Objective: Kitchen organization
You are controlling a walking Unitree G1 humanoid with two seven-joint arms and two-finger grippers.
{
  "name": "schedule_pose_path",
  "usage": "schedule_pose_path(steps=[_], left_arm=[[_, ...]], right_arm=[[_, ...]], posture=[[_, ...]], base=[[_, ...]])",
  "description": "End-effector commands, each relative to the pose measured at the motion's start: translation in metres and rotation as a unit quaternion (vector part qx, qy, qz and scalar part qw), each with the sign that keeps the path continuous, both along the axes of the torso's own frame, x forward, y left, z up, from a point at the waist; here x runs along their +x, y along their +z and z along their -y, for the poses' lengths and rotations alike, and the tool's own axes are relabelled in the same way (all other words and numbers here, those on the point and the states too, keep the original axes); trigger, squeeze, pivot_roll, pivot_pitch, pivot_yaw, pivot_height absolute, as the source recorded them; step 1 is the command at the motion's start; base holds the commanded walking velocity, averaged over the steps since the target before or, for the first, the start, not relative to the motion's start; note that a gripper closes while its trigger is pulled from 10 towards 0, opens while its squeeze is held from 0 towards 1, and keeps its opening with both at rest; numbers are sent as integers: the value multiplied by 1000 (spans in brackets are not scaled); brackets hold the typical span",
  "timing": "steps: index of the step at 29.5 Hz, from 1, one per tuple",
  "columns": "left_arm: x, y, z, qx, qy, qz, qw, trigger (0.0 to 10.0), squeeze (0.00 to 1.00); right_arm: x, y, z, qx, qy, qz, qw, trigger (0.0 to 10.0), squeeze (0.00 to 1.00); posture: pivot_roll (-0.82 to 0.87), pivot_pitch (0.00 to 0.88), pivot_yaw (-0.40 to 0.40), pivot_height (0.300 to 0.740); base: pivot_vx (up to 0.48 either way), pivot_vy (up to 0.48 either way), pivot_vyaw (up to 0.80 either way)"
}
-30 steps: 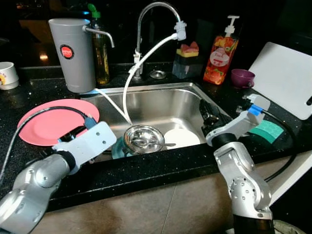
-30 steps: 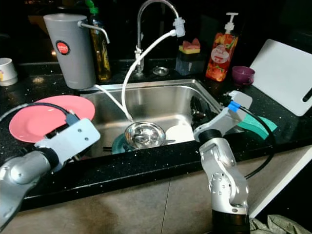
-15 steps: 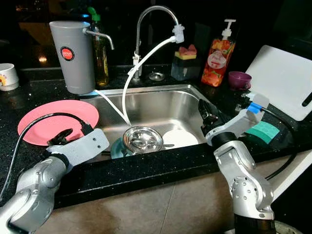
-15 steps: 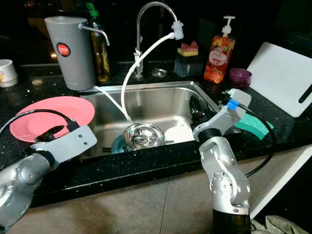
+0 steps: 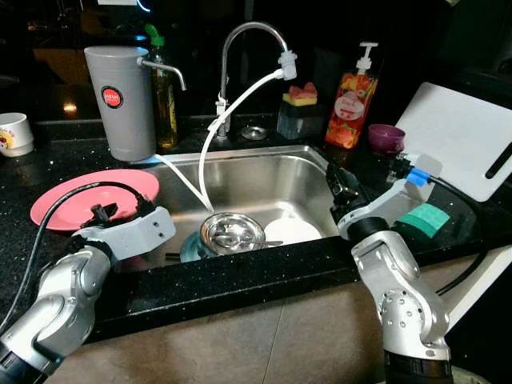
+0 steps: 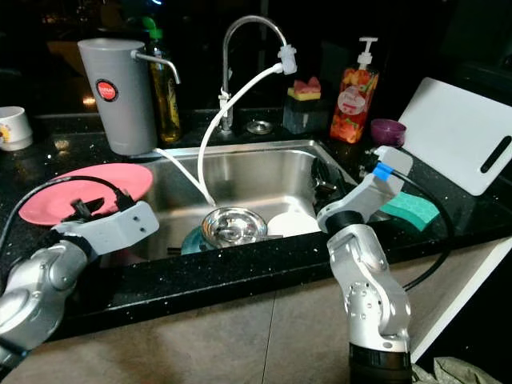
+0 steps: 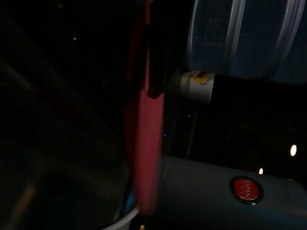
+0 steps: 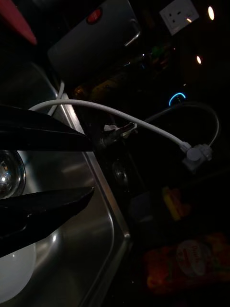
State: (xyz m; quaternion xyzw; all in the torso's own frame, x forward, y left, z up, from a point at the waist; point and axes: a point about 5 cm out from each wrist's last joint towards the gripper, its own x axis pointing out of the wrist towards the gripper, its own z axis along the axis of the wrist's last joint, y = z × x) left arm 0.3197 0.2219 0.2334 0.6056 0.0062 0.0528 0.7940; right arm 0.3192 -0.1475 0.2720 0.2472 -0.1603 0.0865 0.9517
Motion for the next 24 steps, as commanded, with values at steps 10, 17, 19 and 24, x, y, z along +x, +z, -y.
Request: schedule_pose_path(steps=[10, 17, 19, 24], left_arm=[[4, -4, 12, 45, -42, 50, 997, 10000, 0], [-7, 16, 47, 75, -194, 132, 969, 10000, 0], [-12, 18, 55, 86, -234, 144, 958, 10000, 0], [-20, 22, 71, 107, -314, 171, 928, 10000, 0]], right_arm=[[0, 9, -5, 12, 18, 8, 1000, 10000, 0], [-9, 19, -42, 79, 226, 8, 971, 10000, 0], [-13, 18, -52, 80, 277, -1, 958, 10000, 0], [-11, 7, -60, 101, 322, -56, 940, 10000, 0]], posture=[[113, 86, -90, 740], [122, 82, -94, 740], [125, 78, -92, 740], [125, 71, -93, 740]], base=[[0, 0, 0], [0, 0, 0], [0, 0, 0], [0, 0, 0]])
